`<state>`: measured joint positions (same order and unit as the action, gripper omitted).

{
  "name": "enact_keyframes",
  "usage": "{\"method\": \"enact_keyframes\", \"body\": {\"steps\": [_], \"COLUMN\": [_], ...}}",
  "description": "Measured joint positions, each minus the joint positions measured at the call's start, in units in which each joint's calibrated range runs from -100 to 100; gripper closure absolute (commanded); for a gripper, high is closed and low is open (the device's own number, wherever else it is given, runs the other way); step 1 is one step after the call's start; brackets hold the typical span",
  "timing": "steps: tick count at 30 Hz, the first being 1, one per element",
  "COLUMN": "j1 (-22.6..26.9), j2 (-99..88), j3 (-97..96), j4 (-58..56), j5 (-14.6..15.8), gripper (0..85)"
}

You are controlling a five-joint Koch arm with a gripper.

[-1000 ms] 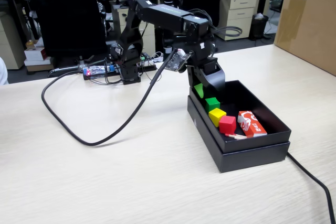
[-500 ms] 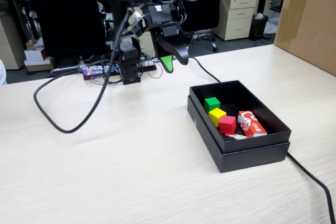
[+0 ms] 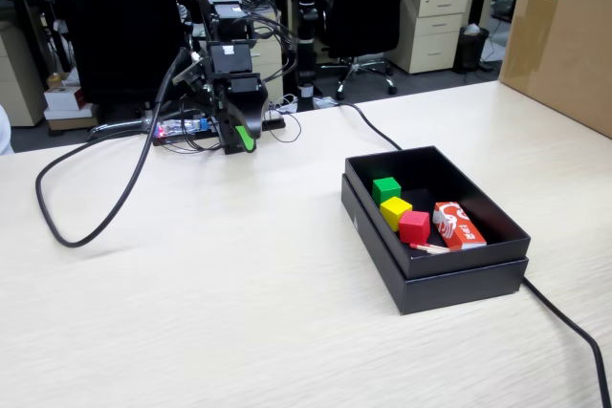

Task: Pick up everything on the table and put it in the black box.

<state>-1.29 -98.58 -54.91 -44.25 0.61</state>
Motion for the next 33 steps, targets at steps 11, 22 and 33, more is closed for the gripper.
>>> {"method": "enact_keyframes", "body": {"steps": [11, 22, 33], "j1": [-0.88, -1.07, -1.27], "j2": [-0.26, -1.17, -1.29], "j3": [-21.18, -35.05, -41.62], "j4": [17.34, 38.71, 48.70], "j5": [-1.22, -3.71, -5.03], "gripper": [31.1, 32.7, 34.6]}}
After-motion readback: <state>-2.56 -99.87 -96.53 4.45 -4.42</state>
